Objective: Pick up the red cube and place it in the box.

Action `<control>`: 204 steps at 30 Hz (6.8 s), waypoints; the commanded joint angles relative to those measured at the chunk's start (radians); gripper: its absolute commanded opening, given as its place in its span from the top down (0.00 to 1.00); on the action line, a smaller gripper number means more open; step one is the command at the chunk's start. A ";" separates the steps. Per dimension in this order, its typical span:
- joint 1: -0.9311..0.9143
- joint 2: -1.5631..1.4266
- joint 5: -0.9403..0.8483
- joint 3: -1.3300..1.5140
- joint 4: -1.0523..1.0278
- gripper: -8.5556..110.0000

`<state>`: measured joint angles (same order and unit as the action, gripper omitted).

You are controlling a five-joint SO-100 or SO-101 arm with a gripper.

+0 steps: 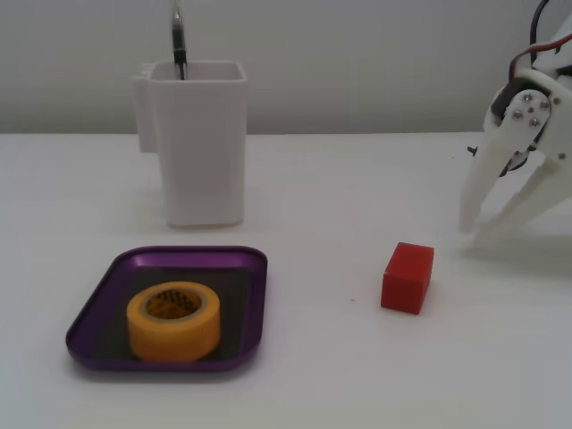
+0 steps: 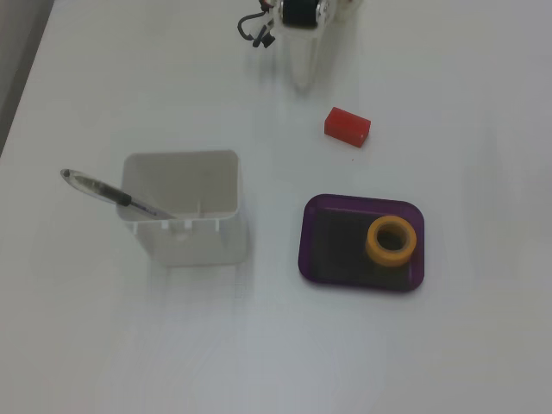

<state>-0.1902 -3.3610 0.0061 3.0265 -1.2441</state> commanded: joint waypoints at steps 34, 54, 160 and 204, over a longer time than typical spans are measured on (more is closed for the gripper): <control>-0.003 0.072 -0.006 -0.232 0.259 0.85; 0.293 1.356 0.385 -1.201 -0.006 0.72; 0.233 2.105 0.063 -1.640 0.457 0.88; 0.227 0.281 0.097 -0.479 0.072 0.73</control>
<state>0.0353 -2.9790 0.1089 2.3562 -1.2517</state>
